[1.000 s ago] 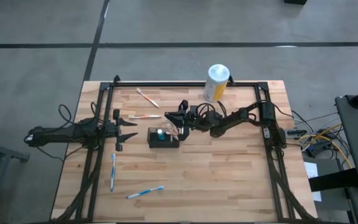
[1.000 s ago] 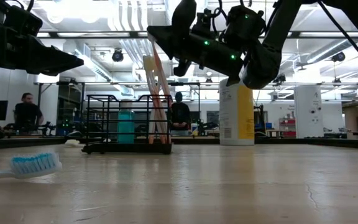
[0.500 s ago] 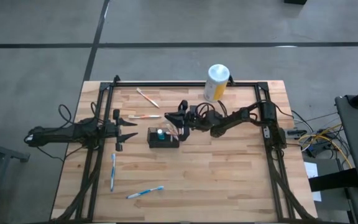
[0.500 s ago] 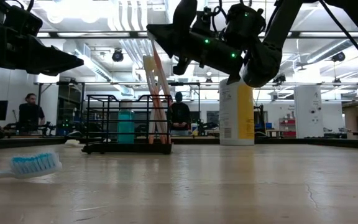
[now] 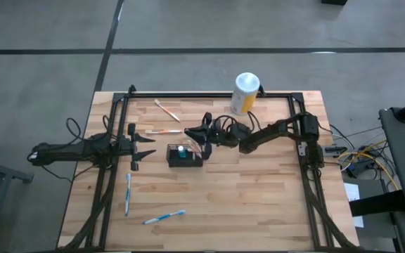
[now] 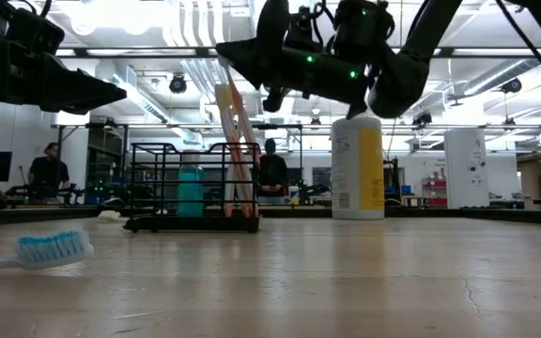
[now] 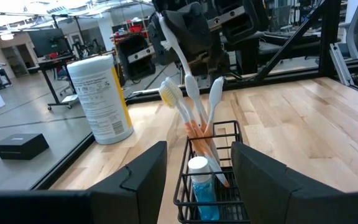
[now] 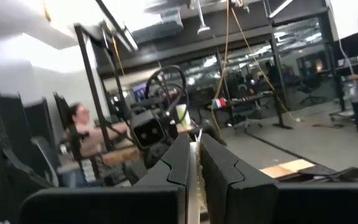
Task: Pick & Place toothbrushing station
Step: Put the orange toothbrush into the right section of the wire organizer
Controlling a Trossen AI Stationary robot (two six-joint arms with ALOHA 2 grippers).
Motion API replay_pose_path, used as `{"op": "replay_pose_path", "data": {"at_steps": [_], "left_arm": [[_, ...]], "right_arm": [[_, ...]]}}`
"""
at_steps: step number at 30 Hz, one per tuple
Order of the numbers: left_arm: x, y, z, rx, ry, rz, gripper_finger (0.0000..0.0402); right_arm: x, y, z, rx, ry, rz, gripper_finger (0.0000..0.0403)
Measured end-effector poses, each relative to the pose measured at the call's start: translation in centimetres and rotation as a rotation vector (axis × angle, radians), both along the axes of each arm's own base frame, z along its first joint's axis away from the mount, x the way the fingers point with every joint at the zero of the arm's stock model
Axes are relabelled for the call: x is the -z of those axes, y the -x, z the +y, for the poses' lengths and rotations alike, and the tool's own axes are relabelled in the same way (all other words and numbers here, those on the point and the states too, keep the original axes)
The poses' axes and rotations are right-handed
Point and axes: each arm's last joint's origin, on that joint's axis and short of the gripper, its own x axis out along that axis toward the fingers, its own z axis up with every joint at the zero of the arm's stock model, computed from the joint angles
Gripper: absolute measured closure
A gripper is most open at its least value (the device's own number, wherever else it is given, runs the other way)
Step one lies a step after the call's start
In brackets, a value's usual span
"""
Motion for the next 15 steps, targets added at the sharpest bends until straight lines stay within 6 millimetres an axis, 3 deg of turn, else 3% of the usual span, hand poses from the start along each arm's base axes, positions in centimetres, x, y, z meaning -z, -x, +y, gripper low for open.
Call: {"op": "replay_pose_path", "data": {"at_steps": [15], "left_arm": [[0.0, 0.0, 0.0, 0.0, 0.0, 0.0, 0.0216]], "right_arm": [[-3.3, 2.8, 0.3, 0.022, 0.074, 0.251, 0.039]]}}
